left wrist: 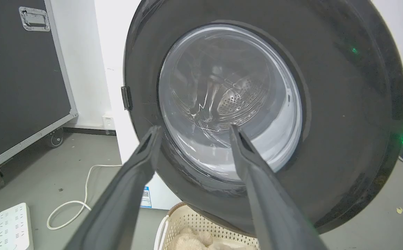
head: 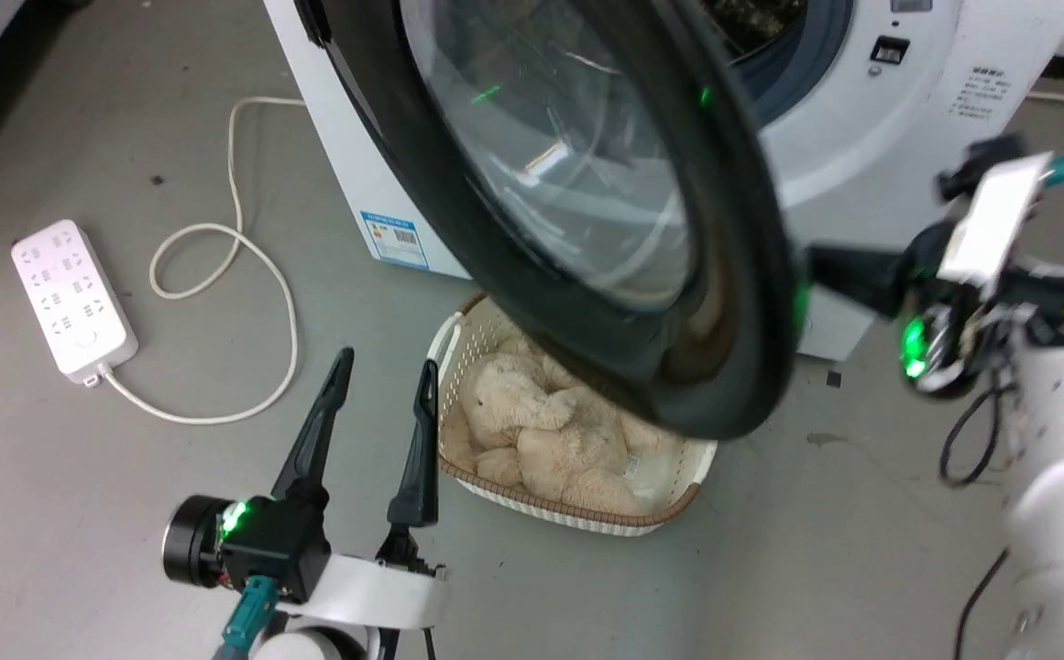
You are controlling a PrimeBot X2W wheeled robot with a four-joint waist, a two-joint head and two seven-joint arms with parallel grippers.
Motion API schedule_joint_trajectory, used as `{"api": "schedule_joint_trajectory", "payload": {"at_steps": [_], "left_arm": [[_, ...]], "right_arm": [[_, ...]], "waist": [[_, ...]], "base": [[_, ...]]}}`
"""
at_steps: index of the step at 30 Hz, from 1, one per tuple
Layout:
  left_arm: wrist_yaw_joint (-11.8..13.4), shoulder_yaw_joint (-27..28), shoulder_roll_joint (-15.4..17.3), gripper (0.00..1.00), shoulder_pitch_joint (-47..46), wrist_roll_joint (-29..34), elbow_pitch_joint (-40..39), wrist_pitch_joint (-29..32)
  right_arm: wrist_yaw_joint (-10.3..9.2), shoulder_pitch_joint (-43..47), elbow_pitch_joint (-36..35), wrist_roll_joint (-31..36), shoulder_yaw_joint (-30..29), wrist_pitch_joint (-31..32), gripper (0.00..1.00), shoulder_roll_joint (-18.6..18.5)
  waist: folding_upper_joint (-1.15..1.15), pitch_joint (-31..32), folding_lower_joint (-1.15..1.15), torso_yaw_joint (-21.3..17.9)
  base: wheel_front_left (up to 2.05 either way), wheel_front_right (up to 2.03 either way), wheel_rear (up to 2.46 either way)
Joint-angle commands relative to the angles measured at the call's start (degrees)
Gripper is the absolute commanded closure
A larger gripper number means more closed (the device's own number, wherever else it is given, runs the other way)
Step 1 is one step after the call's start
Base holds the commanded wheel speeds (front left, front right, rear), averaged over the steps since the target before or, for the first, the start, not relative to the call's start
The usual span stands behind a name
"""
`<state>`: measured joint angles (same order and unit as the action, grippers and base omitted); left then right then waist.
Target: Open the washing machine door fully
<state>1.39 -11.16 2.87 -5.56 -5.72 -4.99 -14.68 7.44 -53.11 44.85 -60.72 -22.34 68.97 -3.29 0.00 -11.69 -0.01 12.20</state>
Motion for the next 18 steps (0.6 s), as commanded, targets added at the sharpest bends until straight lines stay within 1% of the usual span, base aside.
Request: {"api": "schedule_joint_trajectory", "payload": {"at_steps": [1, 8, 11, 15, 16, 18], "left_arm": [[0.0, 0.0, 0.0, 0.0, 1.3, 0.3, 0.5, -0.3], [-0.1, -0.8, 0.0, 0.0, 2.9, 0.0, 2.4, -0.3], [-0.7, -1.6, 0.0, 0.0, 3.7, 0.3, 3.5, -0.3], [-1.0, -1.6, 0.0, 0.0, 4.3, 0.6, 3.8, -0.3], [-1.1, -1.5, 0.0, 0.0, 4.7, 0.5, 3.7, -0.3], [-1.3, -1.4, 0.0, 0.0, 4.9, 0.6, 3.6, -0.3]], "right_arm": [[0.05, 3.1, -0.6, -2.4, 3.0, 0.0, 1.0, 0.4], [0.05, 11.8, -5.1, -15.3, 17.6, -3.0, 1.0, 0.4], [0.05, 14.8, -7.8, -20.2, 24.3, -4.6, 1.0, 0.4], [0.05, 17.9, -11.5, -25.0, 32.0, -7.9, 1.0, 0.4], [0.05, 19.5, -13.8, -26.4, 36.8, -10.2, 1.0, 0.4], [0.05, 20.3, -15.0, -26.2, 38.4, -12.2, 1.0, 0.4]], "waist": [[0.0, 0.8, 0.01, 0.1], [0.0, 2.4, 0.01, 0.5], [0.0, 2.8, 0.01, 0.6], [0.0, 2.9, 0.01, 0.5], [0.0, 3.0, 0.01, 0.5], [0.0, 3.1, 0.01, 0.4]], "base": [[0.0, 0.0, 0.0], [0.0, 0.0, 0.0], [0.0, 0.0, 0.0], [0.0, 0.0, 0.0], [0.0, 0.0, 0.0], [0.0, 0.0, 0.0]]}}
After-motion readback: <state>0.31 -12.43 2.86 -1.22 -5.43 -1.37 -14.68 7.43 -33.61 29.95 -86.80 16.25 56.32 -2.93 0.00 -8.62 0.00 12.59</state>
